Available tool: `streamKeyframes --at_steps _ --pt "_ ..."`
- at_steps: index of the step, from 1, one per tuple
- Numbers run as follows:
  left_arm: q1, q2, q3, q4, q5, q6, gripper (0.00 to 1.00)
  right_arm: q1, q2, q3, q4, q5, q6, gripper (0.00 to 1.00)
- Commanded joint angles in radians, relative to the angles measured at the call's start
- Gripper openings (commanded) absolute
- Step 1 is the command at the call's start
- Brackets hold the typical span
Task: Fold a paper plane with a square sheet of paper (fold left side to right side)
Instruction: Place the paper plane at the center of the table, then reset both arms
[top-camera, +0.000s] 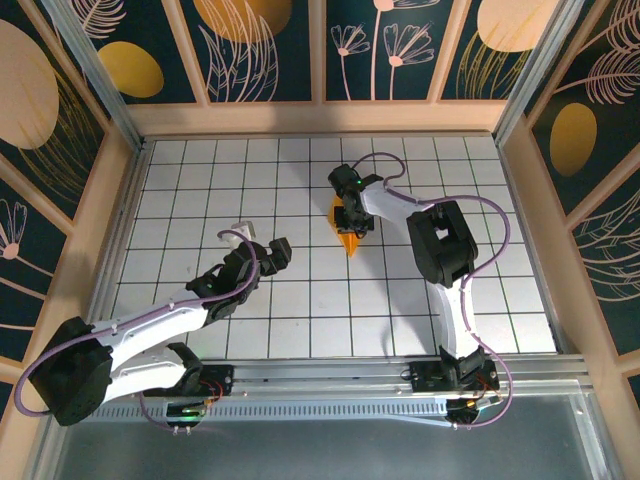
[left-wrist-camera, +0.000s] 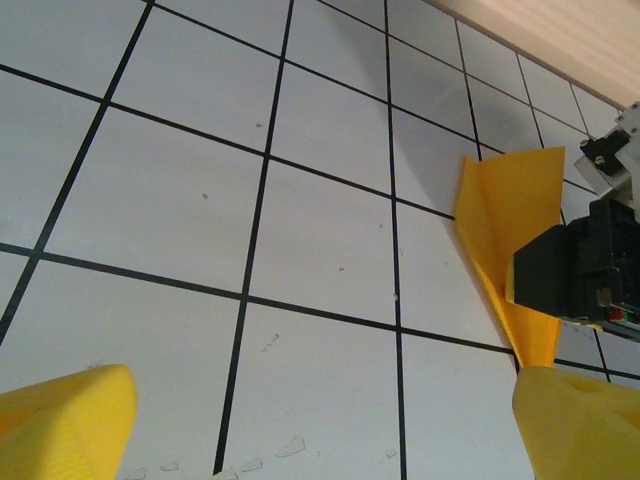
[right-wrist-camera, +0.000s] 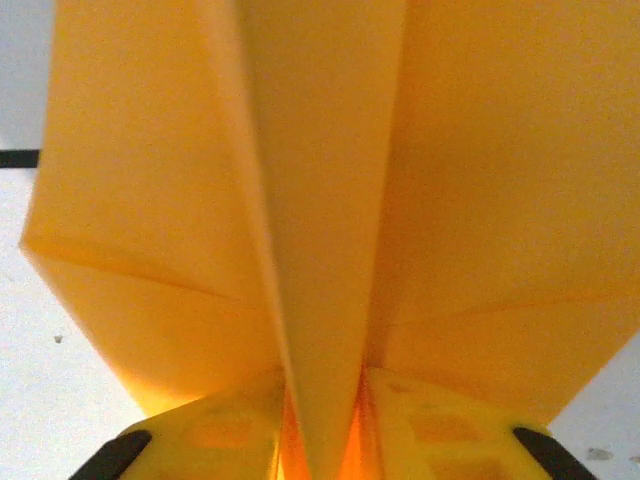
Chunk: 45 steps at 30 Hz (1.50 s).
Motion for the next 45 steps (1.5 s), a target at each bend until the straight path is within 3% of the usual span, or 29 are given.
streamKeyframes --at_steps 1,7,30,39,45 --pt "0.006 0.000 0.028 -0.021 -0.010 0.022 0.96 0.003 -0.014 -0.035 0.012 0.021 0.019 0.37" --pt "0.008 -0.005 0.032 -0.031 -0.017 0.030 0.98 0.014 -0.046 -0.051 0.017 0.050 0.030 0.47" --pt "0.049 0.021 0.093 -0.061 0.030 0.083 0.99 0.046 -0.194 -0.038 -0.050 0.097 0.037 0.53" --pt "0.215 -0.048 0.089 -0.075 0.153 0.104 0.99 -0.003 -0.440 -0.196 0.015 0.104 0.032 0.65" --pt "0.421 -0.153 0.079 -0.107 0.140 0.188 0.99 -0.135 -0.732 -0.504 0.203 0.161 -0.010 0.85"
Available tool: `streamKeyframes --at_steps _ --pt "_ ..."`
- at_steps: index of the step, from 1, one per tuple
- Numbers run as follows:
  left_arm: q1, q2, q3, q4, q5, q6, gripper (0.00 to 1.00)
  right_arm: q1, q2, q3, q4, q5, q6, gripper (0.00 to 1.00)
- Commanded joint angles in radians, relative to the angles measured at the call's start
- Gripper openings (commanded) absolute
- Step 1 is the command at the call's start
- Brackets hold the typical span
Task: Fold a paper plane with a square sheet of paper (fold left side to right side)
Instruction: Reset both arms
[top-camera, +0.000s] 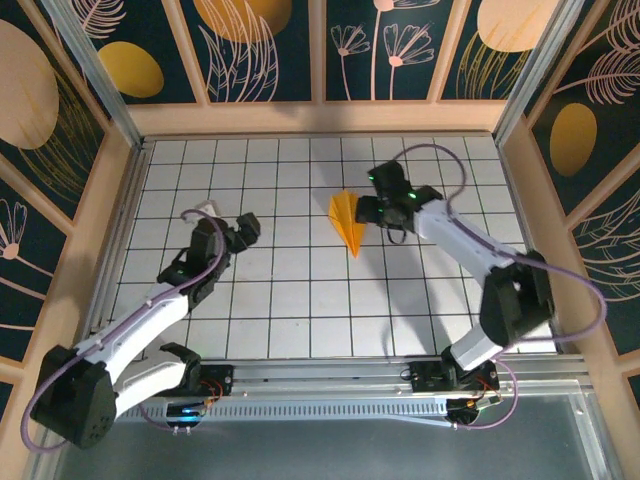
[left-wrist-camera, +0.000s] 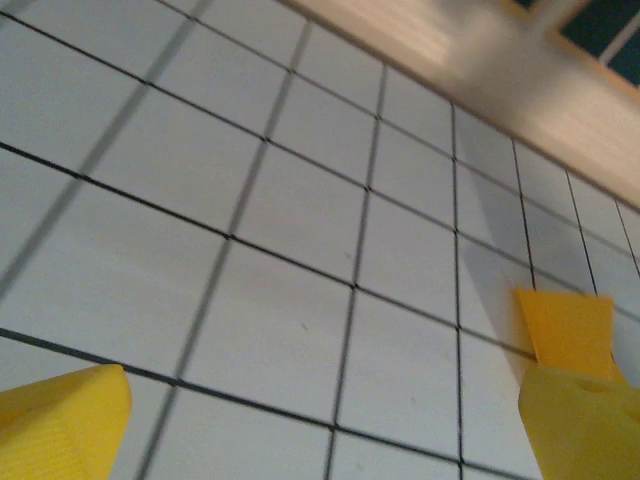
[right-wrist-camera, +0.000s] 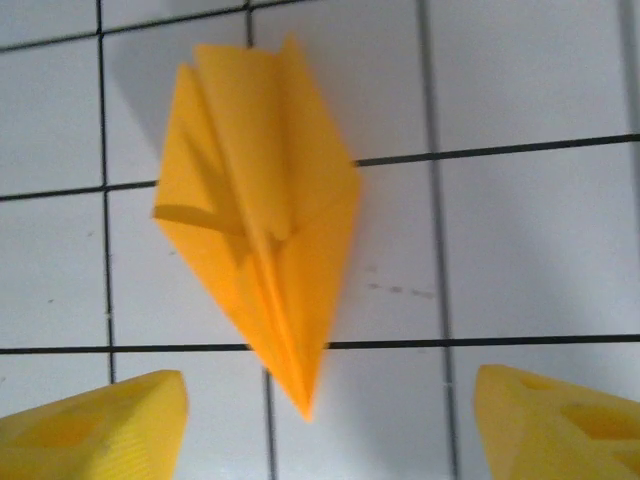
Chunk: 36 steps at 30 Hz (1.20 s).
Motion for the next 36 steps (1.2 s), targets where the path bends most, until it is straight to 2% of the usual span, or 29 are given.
streamKeyframes --at_steps 1,5,10,15,20,26,29,31,36 --pt "0.098 -0.061 0.005 -0.023 -0.015 0.079 0.99 -0.087 -0.156 -0.151 0.130 0.080 -0.036 0.88" --pt "0.176 -0.083 -0.023 0.025 -0.100 0.160 0.99 -0.223 -0.353 -0.359 0.289 0.112 -0.070 0.99" --pt "0.196 -0.057 -0.087 0.186 -0.245 0.302 0.99 -0.427 -0.572 -0.632 0.582 0.125 -0.098 0.99" --pt "0.210 -0.011 -0.203 0.457 -0.364 0.429 0.99 -0.533 -0.661 -0.893 0.976 0.152 -0.159 0.99" --pt "0.234 0.074 -0.261 0.660 -0.358 0.538 0.99 -0.553 -0.548 -0.986 1.235 0.144 -0.179 0.99" --pt "0.241 0.186 -0.331 0.913 -0.290 0.623 0.99 -0.550 -0.315 -1.066 1.640 0.084 -0.212 0.99" --pt "0.246 0.243 -0.363 1.035 -0.244 0.638 0.99 -0.540 -0.219 -1.053 1.766 0.039 -0.263 0.99" --pt "0.251 0.289 -0.374 1.104 -0.216 0.646 0.99 -0.518 -0.188 -1.019 1.760 0.036 -0.323 0.99" --pt "0.260 0.339 -0.354 1.151 -0.142 0.687 0.99 -0.494 -0.079 -1.049 1.954 0.022 -0.391 0.99"
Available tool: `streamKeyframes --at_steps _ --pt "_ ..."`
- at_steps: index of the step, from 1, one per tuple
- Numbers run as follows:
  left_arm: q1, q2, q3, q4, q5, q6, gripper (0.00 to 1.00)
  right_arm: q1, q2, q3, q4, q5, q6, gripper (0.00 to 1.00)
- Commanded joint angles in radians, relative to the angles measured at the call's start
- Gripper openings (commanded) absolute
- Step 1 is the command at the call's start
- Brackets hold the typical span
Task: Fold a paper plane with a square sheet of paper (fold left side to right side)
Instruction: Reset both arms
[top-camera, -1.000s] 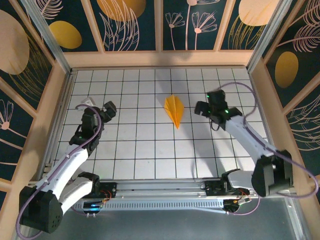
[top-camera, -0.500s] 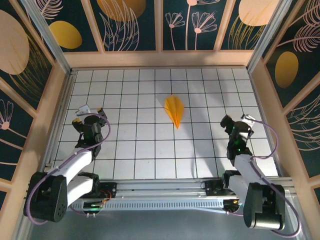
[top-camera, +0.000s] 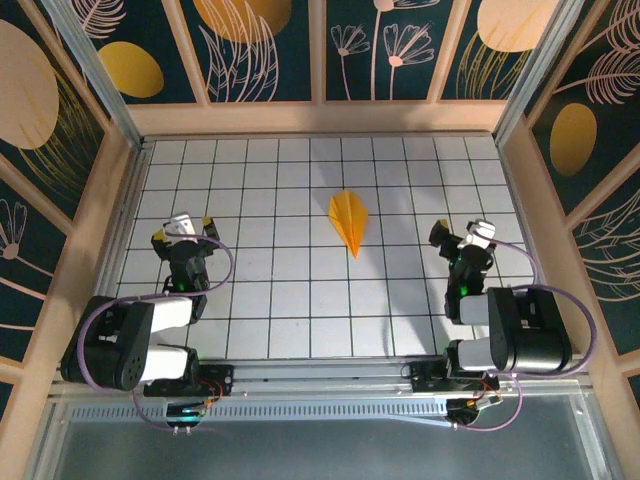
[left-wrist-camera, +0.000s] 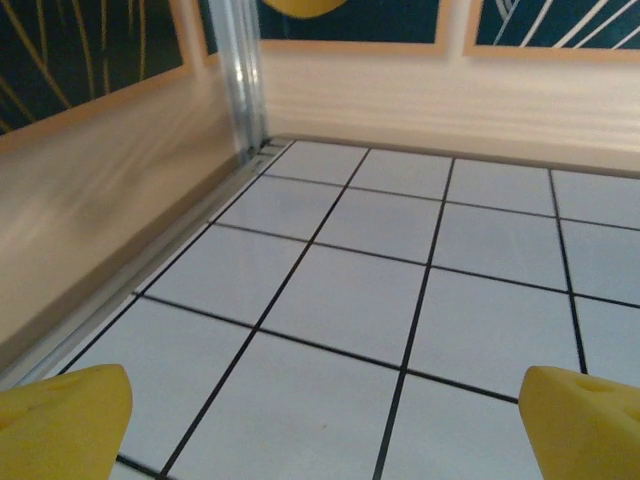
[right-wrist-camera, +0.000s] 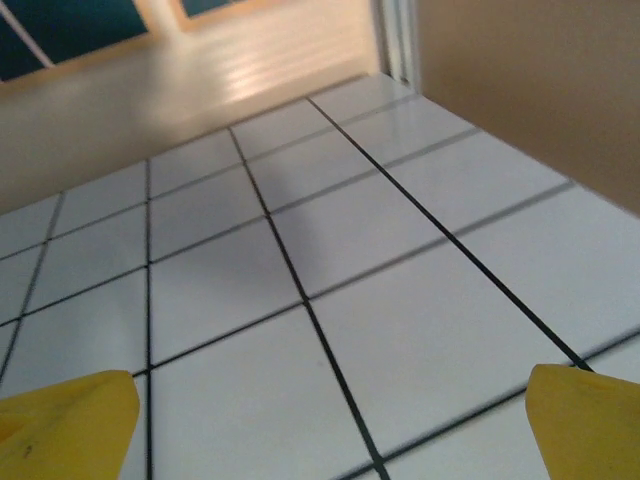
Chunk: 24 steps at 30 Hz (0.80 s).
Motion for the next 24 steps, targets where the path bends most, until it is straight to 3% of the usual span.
streamKeyframes --at_steps 1,6,10,12,24 --pt "0.013 0.025 0.006 0.149 0.074 0.056 0.99 0.014 0.070 -0.014 0.251 -0.013 -0.080 0.99" --pt "0.055 0.124 -0.039 0.333 0.163 0.054 0.99 0.028 0.200 -0.019 0.403 -0.016 -0.110 0.99" --pt "0.092 0.187 -0.033 0.376 0.205 0.021 0.99 0.017 0.183 0.074 0.200 -0.010 -0.084 0.99" --pt "0.099 0.173 0.010 0.265 0.217 0.012 0.99 -0.001 0.176 0.069 0.188 -0.045 -0.069 0.99" --pt "0.127 0.175 0.018 0.252 0.257 -0.001 0.99 0.002 0.176 0.068 0.187 -0.038 -0.073 0.99"
